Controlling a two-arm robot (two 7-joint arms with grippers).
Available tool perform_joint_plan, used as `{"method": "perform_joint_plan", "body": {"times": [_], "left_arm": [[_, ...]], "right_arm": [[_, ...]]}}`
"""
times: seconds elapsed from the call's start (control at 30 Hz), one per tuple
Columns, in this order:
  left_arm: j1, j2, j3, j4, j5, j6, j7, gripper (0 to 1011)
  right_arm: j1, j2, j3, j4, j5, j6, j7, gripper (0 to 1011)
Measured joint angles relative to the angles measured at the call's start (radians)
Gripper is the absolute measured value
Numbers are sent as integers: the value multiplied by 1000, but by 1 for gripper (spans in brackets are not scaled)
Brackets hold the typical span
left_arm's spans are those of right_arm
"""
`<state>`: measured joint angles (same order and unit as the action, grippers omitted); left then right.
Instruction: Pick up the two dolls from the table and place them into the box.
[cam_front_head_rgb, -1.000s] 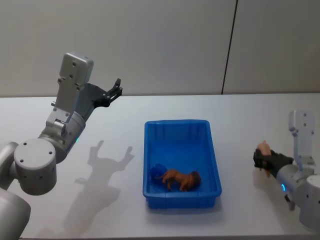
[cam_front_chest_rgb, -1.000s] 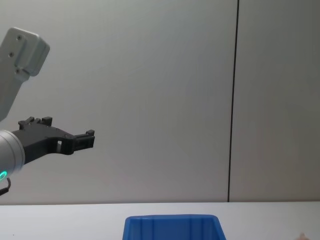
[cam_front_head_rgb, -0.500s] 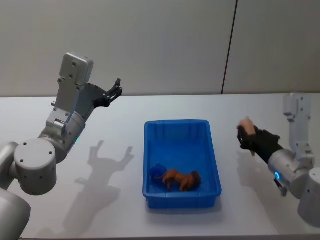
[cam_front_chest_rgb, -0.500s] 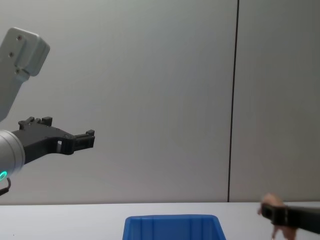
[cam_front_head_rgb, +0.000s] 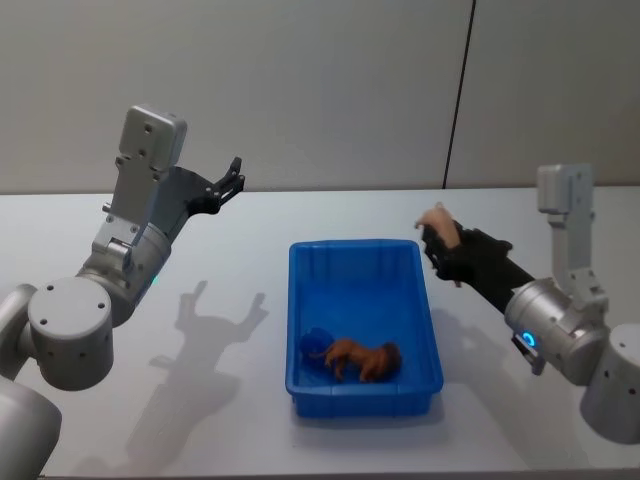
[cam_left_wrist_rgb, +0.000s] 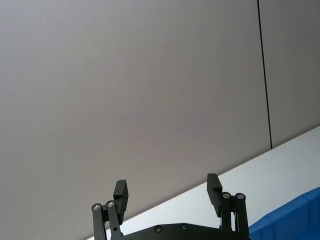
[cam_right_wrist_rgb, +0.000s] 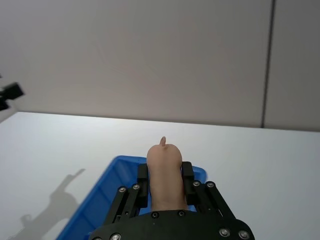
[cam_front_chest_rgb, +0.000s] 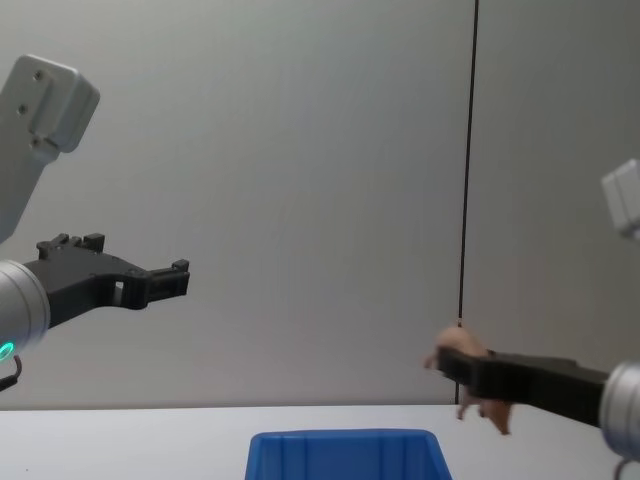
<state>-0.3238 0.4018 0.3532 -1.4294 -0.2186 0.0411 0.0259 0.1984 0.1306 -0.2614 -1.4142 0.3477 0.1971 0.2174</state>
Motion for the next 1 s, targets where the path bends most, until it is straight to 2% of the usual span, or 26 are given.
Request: {"method": "perform_joint_plan", "body": {"times": [0.13,0.23,0.3,0.47,0.73,1.0], "left_arm": [[0,0,0,0,0,0,0,1001],[0,0,0,0,0,0,0,1001],[0,0,0,0,0,0,0,1001],[0,0,0,0,0,0,0,1001],[0,0,0,0,0,0,0,1001],[0,0,0,0,0,0,0,1001]], "right_arm": [[12,-11,-13,6,-5,-21,67,454],[22,-18,-20,16,-9,-30,98,544],[38,-29,-31,38,-16,-45,140,624],[61,-44,-44,70,-27,-67,191,781],[78,-56,-55,94,-41,-107,212,998],[62,-47,-53,69,-55,-161,168,1001]]}}
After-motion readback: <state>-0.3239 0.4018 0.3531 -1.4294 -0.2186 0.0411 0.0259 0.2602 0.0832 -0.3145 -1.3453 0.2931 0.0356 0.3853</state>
